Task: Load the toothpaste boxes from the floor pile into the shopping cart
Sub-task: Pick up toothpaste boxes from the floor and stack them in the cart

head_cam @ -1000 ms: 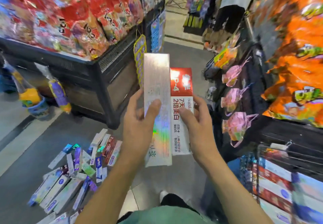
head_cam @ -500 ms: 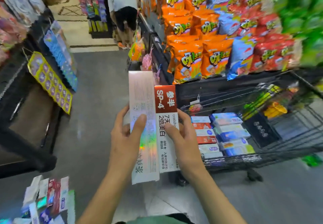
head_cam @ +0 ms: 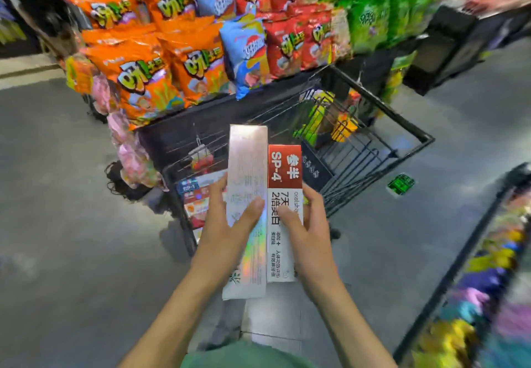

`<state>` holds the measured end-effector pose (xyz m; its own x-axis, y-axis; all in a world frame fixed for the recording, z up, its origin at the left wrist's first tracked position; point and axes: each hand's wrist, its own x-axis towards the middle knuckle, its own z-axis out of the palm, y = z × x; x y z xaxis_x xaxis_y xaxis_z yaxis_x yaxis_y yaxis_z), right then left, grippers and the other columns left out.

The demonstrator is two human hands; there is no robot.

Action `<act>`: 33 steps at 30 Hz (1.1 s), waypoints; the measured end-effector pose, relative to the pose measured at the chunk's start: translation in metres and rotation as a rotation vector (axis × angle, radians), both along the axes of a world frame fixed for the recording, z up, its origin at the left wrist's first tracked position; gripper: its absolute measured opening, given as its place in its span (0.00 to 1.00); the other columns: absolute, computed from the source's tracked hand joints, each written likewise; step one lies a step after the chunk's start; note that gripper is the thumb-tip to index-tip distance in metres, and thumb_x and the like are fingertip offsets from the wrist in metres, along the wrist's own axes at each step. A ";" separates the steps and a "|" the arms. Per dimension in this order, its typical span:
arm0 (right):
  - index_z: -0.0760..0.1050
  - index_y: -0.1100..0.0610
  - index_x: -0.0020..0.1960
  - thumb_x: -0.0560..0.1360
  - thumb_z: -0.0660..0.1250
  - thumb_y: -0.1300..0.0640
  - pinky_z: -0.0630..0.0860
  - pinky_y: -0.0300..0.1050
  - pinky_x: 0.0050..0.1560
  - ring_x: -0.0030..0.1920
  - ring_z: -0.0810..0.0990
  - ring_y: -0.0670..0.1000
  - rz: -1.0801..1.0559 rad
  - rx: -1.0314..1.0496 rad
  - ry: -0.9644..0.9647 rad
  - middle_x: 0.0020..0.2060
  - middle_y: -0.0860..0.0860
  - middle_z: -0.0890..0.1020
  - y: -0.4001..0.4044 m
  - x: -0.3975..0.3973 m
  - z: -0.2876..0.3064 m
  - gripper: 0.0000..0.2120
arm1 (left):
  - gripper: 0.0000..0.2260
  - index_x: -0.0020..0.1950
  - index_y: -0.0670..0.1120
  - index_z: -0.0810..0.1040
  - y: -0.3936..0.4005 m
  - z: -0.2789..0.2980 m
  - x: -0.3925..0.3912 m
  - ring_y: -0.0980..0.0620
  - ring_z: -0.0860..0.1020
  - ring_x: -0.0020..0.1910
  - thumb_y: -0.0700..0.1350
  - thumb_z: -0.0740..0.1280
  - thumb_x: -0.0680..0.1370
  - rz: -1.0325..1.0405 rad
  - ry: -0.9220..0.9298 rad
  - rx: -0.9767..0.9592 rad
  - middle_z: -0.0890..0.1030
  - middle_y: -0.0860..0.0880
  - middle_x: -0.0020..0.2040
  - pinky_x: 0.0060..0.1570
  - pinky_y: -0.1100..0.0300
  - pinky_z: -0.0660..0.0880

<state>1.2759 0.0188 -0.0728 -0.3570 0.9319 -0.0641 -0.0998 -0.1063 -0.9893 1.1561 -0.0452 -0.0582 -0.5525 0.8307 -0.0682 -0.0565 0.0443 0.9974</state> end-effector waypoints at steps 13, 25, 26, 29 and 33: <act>0.69 0.45 0.71 0.81 0.66 0.60 0.84 0.46 0.45 0.48 0.87 0.50 -0.078 -0.253 -0.040 0.48 0.47 0.86 0.109 0.042 -0.035 0.21 | 0.32 0.68 0.60 0.68 0.127 -0.038 0.024 0.59 0.83 0.55 0.51 0.79 0.69 -0.153 -0.042 -0.188 0.83 0.58 0.58 0.52 0.59 0.79; 0.70 0.44 0.64 0.67 0.78 0.48 0.82 0.60 0.55 0.50 0.85 0.53 -0.097 -0.263 -0.360 0.52 0.48 0.85 0.264 0.030 -0.064 0.29 | 0.37 0.65 0.63 0.70 0.262 -0.106 -0.034 0.55 0.81 0.57 0.64 0.79 0.59 -0.274 -0.016 -0.431 0.80 0.56 0.60 0.52 0.54 0.78; 0.70 0.43 0.64 0.67 0.80 0.51 0.83 0.56 0.51 0.50 0.85 0.52 -0.084 -0.245 -0.377 0.52 0.48 0.84 0.277 0.028 -0.068 0.30 | 0.35 0.64 0.65 0.71 0.272 -0.113 -0.042 0.54 0.81 0.57 0.66 0.77 0.59 -0.291 0.017 -0.443 0.81 0.57 0.59 0.51 0.54 0.78; 0.67 0.42 0.64 0.70 0.79 0.62 0.80 0.38 0.44 0.47 0.84 0.44 -0.054 -0.233 -0.405 0.54 0.49 0.82 0.310 0.022 -0.083 0.32 | 0.29 0.63 0.70 0.71 0.298 -0.130 -0.059 0.62 0.78 0.59 0.61 0.78 0.66 -0.348 0.130 -0.477 0.79 0.65 0.59 0.53 0.54 0.77; 0.67 0.46 0.67 0.69 0.79 0.62 0.80 0.37 0.42 0.46 0.84 0.44 -0.011 -0.277 -0.425 0.55 0.53 0.81 0.352 0.013 -0.112 0.33 | 0.30 0.65 0.69 0.69 0.330 -0.164 -0.068 0.61 0.79 0.53 0.54 0.77 0.68 -0.434 0.305 -0.639 0.78 0.69 0.50 0.47 0.57 0.74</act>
